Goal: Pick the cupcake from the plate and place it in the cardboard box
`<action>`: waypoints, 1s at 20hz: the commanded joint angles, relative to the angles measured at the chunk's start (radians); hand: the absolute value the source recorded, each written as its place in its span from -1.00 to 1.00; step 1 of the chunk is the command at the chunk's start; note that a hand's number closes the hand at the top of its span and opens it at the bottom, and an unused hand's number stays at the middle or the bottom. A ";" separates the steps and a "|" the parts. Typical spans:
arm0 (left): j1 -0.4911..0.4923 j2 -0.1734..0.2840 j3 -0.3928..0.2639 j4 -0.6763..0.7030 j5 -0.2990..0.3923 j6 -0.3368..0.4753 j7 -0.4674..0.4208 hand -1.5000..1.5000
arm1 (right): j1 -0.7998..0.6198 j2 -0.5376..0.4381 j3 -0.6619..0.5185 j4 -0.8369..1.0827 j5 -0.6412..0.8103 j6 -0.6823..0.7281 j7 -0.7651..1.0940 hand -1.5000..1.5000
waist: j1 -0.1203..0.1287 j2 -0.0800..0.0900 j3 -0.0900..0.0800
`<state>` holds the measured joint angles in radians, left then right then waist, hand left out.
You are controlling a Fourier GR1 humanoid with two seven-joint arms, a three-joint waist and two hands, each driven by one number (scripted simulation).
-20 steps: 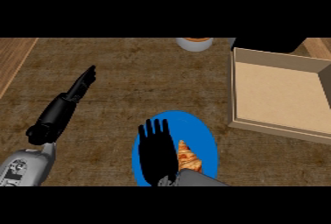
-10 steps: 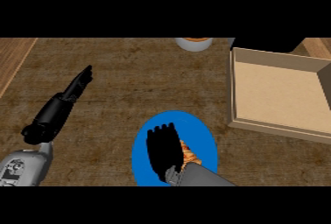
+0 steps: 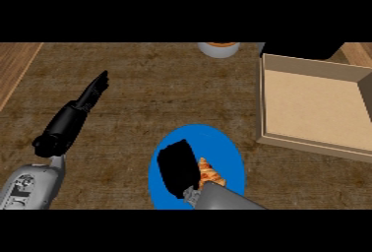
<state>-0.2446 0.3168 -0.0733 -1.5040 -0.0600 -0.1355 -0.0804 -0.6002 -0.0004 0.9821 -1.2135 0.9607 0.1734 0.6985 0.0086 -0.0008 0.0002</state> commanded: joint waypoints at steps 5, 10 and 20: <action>0.022 0.000 0.006 -0.036 0.002 -0.001 0.026 0.00 | 0.164 -0.270 0.136 -0.313 -0.111 -0.074 -0.467 1.00 | -0.021 -0.003 0.003; 0.077 0.031 0.032 -0.046 0.004 -0.012 -0.010 0.00 | 0.241 -0.557 0.116 -0.562 -0.148 -0.215 -0.722 1.00 | -0.028 -0.008 0.002; 0.079 0.013 0.036 -0.038 -0.017 -0.001 -0.017 0.00 | 0.392 -0.961 -0.241 -0.967 -0.362 -0.387 -0.877 1.00 | -0.042 -0.004 0.000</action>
<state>-0.1791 0.3289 -0.0425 -1.5557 -0.0614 -0.1426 -0.0741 -0.2710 -0.8510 0.8709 -2.0249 0.7045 -0.1786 -0.1751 -0.0257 -0.0052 0.0009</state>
